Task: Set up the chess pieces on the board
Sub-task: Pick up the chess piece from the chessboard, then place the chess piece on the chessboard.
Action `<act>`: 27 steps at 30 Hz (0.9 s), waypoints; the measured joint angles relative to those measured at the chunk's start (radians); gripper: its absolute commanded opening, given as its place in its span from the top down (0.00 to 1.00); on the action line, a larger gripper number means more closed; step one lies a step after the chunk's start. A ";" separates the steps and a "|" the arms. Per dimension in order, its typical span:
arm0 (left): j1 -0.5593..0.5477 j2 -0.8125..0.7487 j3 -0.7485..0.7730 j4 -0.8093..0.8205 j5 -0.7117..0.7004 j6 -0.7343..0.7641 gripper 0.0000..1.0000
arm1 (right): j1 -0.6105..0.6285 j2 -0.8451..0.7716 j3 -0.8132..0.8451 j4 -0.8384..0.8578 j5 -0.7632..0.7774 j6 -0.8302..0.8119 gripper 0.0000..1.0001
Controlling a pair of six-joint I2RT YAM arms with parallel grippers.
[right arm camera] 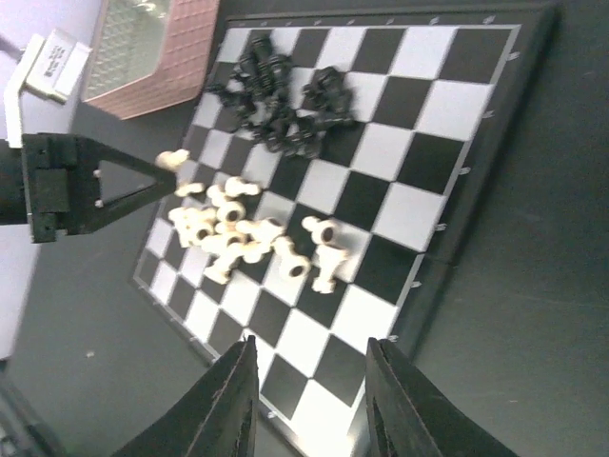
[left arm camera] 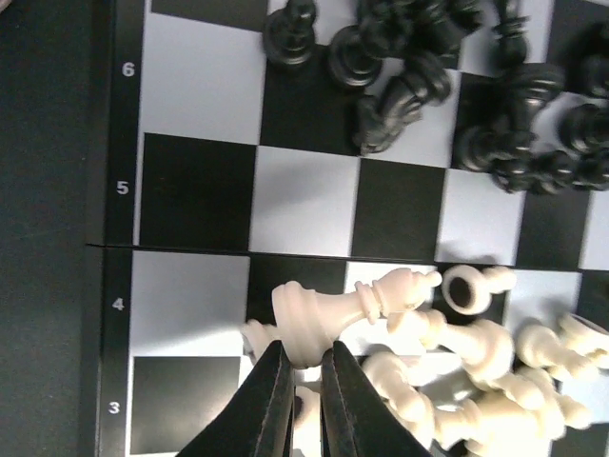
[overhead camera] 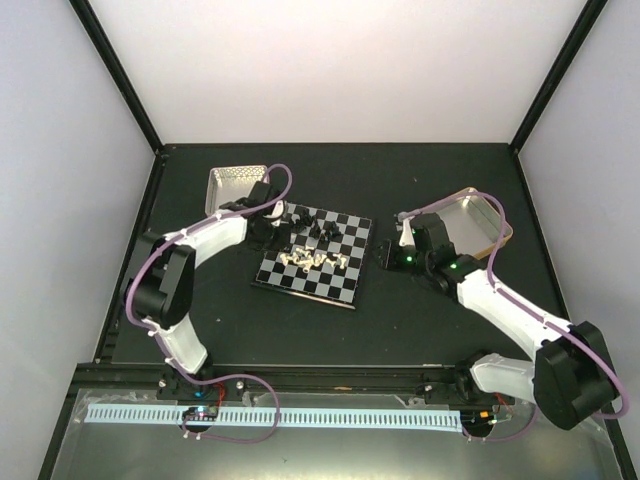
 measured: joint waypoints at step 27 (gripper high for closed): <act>-0.159 -0.234 -0.223 0.222 0.479 -0.144 0.91 | 0.141 0.382 0.299 0.037 -0.253 0.040 0.59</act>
